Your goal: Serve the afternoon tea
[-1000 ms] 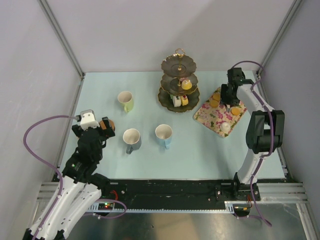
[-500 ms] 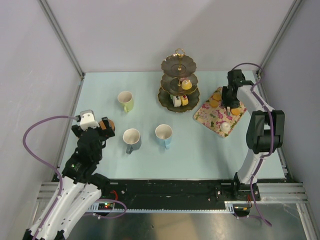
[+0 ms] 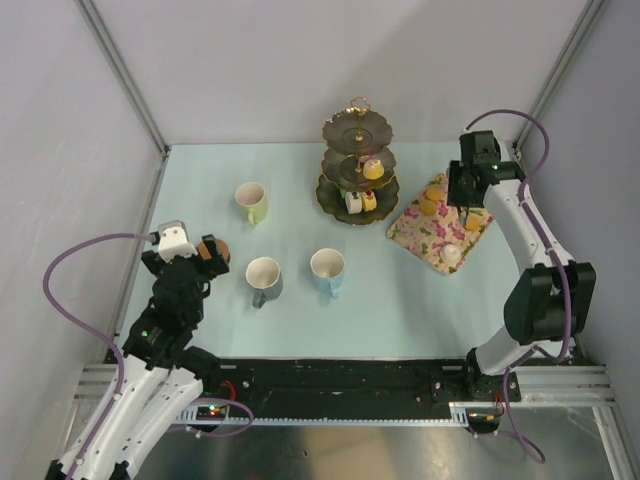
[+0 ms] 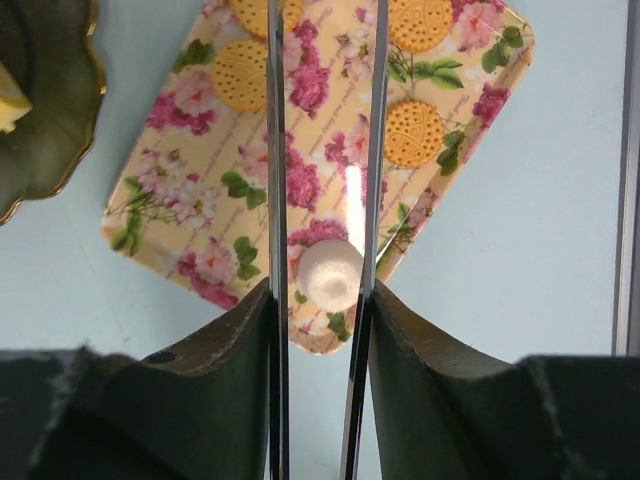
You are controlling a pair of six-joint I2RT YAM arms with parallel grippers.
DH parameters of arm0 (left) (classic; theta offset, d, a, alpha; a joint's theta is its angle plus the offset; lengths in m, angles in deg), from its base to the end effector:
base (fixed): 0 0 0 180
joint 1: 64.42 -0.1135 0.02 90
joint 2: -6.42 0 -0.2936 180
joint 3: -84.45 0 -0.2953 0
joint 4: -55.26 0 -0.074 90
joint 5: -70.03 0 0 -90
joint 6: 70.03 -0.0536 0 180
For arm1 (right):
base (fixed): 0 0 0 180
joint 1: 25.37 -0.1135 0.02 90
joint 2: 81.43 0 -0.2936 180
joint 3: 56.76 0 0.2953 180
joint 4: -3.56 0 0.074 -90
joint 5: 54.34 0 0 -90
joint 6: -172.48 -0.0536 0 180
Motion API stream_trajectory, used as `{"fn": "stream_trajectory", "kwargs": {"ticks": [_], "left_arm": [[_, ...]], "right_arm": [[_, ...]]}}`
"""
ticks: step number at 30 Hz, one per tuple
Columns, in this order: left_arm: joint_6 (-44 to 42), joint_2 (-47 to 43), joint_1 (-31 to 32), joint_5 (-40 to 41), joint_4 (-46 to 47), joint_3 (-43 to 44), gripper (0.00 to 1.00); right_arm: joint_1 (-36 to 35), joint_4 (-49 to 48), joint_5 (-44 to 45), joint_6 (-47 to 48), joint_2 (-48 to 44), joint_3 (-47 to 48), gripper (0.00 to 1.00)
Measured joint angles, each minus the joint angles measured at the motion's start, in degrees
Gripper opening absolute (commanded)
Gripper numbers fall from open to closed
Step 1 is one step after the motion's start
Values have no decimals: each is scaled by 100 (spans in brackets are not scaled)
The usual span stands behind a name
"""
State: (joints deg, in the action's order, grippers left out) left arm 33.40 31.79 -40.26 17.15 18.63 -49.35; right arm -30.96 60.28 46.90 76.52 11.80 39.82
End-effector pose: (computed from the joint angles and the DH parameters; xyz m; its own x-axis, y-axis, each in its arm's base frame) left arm 0.1438 -0.0290 0.3125 -0.1944 -0.1158 -0.9741 -0.2556 0.9647 -0.0637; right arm 0.4059 0.0292 0.3223 -0.7923 0.0248 -0.6097 0.1030 0.9903 -0.0936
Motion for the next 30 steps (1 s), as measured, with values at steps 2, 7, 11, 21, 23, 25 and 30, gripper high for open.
{"fn": "stream_trajectory", "kwargs": {"ticks": [2, 7, 11, 21, 23, 25, 30], "left_arm": [[0, -4, 0, 0, 0, 0, 98], [0, -4, 0, 0, 2, 0, 98], [0, -4, 0, -2, 0, 0, 98], [0, -4, 0, -13, 0, 0, 98], [0, -4, 0, -26, 0, 0, 98], [0, -4, 0, -31, 0, 0, 98], [0, -7, 0, -28, 0, 0, 98]], "right_arm": [[-129, 81, 24, 2, -201, -2, 35], [-509, 271, 55, 57, -629, -24, 35], [-909, 431, 17, 153, -1051, -48, 35], [-1860, 612, -321, 306, -1521, -31, 35], [-2028, 704, -396, 310, -1486, 17, 35], [-2186, 758, -450, 313, -1412, 129, 35], [-2457, 732, -579, 315, -1147, 424, 35]]}}
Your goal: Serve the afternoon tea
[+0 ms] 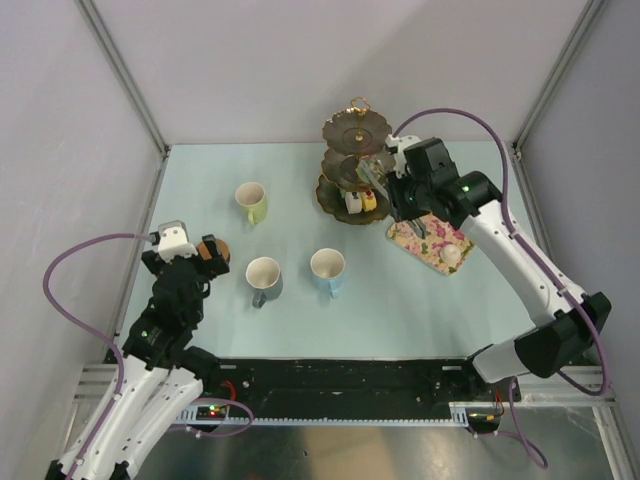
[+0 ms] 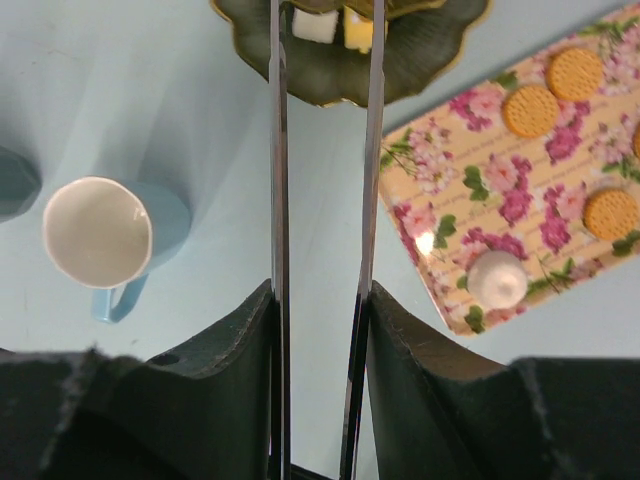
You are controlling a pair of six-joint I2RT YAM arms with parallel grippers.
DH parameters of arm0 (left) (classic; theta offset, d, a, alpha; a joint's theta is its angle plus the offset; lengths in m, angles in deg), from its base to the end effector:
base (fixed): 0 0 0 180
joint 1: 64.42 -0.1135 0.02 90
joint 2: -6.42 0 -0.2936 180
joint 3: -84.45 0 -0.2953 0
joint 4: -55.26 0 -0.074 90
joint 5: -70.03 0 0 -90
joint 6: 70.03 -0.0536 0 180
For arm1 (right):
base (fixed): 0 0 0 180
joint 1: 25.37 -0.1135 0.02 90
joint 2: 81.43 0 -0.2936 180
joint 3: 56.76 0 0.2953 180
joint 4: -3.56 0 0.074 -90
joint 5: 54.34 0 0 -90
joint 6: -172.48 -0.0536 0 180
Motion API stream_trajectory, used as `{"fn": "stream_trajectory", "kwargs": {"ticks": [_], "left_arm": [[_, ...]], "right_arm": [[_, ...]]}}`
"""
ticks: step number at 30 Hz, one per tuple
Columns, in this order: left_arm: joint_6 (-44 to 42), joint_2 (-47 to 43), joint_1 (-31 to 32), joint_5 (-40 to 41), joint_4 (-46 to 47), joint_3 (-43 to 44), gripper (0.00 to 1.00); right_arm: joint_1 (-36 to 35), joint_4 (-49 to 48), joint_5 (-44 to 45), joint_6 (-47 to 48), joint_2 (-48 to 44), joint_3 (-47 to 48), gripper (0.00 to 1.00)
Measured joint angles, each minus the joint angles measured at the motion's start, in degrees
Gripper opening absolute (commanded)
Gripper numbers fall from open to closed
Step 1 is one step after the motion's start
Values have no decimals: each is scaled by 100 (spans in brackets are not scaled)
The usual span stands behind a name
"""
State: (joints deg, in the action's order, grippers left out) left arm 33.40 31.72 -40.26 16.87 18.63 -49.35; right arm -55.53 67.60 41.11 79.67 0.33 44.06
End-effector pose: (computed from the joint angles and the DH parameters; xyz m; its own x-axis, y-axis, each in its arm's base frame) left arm 0.1436 -0.0292 0.3126 -0.1944 -0.1165 -0.9740 -0.2510 0.9658 -0.0655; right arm 0.3027 0.1700 0.4105 -0.6321 -0.3109 -0.7098 -0.4116 0.9108 -0.0324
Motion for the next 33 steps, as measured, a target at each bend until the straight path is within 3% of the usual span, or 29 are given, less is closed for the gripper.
{"fn": "stream_trajectory", "kwargs": {"ticks": [18, 33], "left_arm": [[0, -35, 0, 0, 0, 0, 98], [-2, -33, 0, 2, 0, 0, 98]], "right_arm": [[-439, -393, -120, 9, 1674, 1196, 35], [-424, -1139, 699, -59, 2682, 1517, 37]]}}
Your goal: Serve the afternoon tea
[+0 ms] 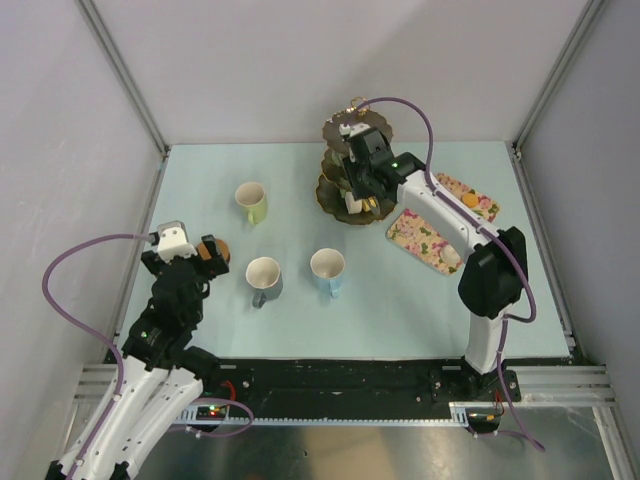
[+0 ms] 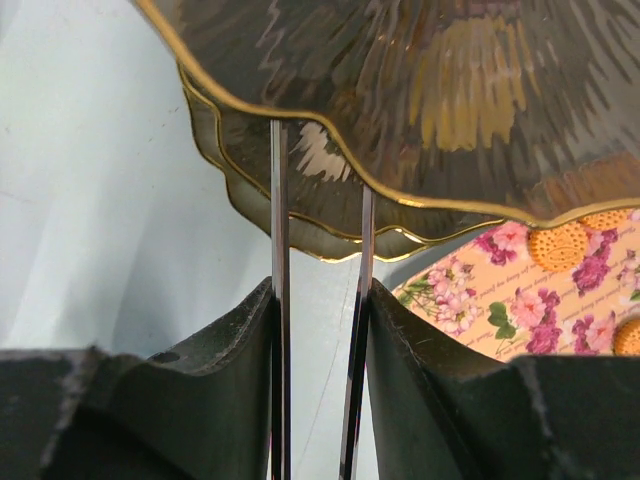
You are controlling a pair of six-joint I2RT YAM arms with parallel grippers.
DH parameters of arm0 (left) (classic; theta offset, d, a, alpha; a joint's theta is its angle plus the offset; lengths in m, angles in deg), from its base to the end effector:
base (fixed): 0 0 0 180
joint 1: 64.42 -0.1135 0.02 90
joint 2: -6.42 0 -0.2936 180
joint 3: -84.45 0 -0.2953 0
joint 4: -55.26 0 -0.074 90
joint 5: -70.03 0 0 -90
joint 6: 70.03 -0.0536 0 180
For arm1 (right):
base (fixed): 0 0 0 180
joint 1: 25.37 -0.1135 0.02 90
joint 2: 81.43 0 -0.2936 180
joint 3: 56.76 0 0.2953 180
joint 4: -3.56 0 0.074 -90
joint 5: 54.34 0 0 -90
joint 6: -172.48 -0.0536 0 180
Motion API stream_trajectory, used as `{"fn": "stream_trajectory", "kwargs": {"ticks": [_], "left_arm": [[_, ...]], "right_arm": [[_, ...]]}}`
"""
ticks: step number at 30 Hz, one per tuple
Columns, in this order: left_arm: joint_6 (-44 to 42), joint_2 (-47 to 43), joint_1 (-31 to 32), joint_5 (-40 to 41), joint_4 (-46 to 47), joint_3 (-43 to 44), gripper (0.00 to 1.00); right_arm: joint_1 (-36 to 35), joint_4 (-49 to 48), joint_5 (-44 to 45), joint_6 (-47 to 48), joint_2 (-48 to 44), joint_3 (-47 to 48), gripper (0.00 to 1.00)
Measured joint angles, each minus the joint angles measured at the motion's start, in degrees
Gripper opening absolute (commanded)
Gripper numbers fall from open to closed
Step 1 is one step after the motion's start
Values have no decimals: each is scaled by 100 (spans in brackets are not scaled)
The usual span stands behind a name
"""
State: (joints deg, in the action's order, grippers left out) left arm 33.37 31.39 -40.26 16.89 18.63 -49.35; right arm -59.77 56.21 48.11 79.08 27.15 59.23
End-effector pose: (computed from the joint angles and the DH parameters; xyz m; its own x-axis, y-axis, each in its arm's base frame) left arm 0.1425 -0.0287 0.3133 -0.1893 -0.1183 -0.9748 -0.2509 0.9656 -0.0685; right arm 0.4152 0.2703 0.3402 -0.6101 -0.3476 -0.7120 -0.3909 0.9137 -0.1111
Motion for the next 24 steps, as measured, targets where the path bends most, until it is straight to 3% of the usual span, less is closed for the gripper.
{"fn": "stream_trajectory", "kwargs": {"ticks": [24], "left_arm": [[0, 0, 0, -2, 0, 0, 98]], "right_arm": [[-129, -269, 175, -111, -114, -450, 53]]}}
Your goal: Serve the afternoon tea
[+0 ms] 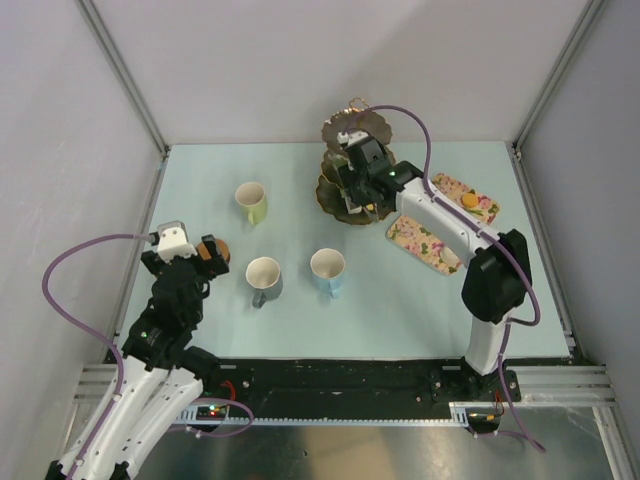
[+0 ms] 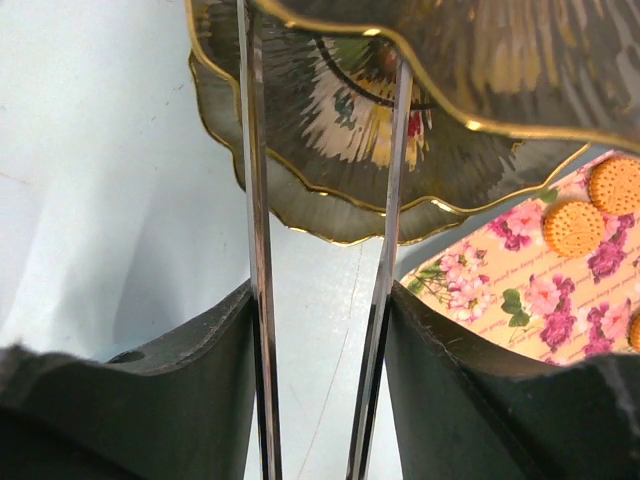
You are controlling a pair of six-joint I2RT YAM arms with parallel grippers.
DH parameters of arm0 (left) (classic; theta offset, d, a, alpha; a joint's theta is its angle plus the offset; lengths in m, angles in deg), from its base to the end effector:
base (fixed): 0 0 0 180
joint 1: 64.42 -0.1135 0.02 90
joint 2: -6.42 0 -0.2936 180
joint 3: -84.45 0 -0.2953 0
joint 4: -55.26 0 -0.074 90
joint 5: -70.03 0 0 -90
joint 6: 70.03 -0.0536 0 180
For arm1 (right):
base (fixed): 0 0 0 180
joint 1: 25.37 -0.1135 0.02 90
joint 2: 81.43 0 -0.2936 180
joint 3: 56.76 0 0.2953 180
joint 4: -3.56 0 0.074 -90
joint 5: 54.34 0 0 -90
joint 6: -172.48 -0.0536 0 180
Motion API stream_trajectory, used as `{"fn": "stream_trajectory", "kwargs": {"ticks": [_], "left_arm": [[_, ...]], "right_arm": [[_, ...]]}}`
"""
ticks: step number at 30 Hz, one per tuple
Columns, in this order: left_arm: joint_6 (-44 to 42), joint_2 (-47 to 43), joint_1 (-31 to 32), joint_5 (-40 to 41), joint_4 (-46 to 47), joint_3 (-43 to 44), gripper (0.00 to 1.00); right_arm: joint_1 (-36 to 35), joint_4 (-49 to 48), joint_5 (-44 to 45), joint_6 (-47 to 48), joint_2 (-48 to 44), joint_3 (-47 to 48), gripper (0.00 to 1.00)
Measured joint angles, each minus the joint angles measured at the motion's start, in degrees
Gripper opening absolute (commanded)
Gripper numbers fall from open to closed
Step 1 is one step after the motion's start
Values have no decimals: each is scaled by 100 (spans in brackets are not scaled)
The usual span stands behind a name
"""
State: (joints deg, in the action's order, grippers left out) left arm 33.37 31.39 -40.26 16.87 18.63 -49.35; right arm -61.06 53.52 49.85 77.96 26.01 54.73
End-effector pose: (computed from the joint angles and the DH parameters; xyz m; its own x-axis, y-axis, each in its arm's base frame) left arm 0.1425 -0.0287 0.3133 -0.1894 -0.1183 -0.9747 -0.2506 0.9657 -0.0685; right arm 0.4058 0.2753 0.3240 -0.6152 -0.3478 -0.7075 -0.3798 0.9172 -0.1207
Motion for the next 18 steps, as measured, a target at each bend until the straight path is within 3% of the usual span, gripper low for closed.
{"fn": "stream_trajectory", "kwargs": {"ticks": [11, 18], "left_arm": [[2, -11, 0, 0, 0, 0, 98], [0, -28, 0, 0, 0, 0, 98]], "right_arm": [[-319, 4, 111, -46, -855, -496, 56], [-352, 389, 186, -256, -1499, -896, 51]]}}
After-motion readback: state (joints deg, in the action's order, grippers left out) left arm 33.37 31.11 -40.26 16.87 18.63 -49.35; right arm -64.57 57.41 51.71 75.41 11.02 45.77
